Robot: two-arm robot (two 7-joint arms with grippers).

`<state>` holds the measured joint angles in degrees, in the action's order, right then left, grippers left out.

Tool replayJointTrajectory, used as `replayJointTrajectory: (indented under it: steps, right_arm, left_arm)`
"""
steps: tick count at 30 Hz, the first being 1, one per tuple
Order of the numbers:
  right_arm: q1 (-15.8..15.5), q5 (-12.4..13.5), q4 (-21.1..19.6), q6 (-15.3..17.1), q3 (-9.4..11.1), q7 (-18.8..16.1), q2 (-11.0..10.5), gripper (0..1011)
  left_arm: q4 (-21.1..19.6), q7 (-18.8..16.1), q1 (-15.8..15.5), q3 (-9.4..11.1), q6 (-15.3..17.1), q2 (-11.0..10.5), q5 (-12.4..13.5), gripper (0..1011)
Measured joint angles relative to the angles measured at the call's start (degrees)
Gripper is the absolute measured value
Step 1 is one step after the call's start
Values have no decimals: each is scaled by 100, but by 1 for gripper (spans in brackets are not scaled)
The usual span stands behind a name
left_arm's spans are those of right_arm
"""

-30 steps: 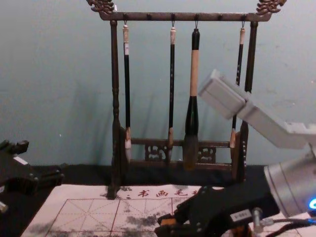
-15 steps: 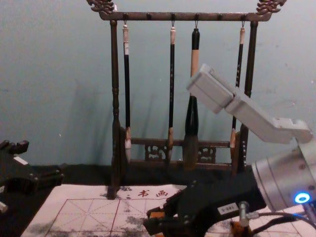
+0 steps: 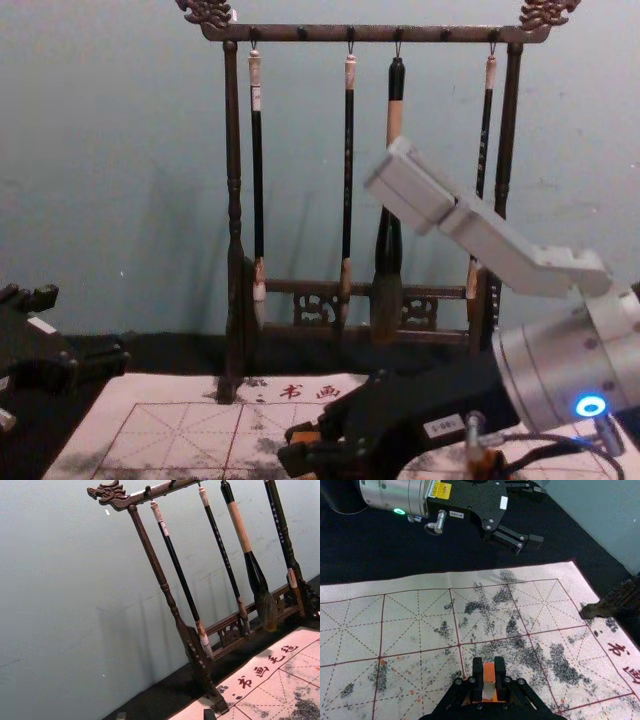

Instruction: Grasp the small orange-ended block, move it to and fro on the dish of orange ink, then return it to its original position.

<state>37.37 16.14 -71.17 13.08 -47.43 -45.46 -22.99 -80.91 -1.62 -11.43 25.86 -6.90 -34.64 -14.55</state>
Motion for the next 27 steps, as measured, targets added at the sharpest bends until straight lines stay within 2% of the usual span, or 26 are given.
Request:
replayJointTrajectory:
  steps: [13,27]
  right_arm:
    - [47,-19,217,-32,64,107,118,123]
    - [52,-38,344,-60,179,172,118,123]
  left_arm:
    - [1,0,0,0,0,0,0,1001]
    - [0,0,0,0,0,0,0,1001]
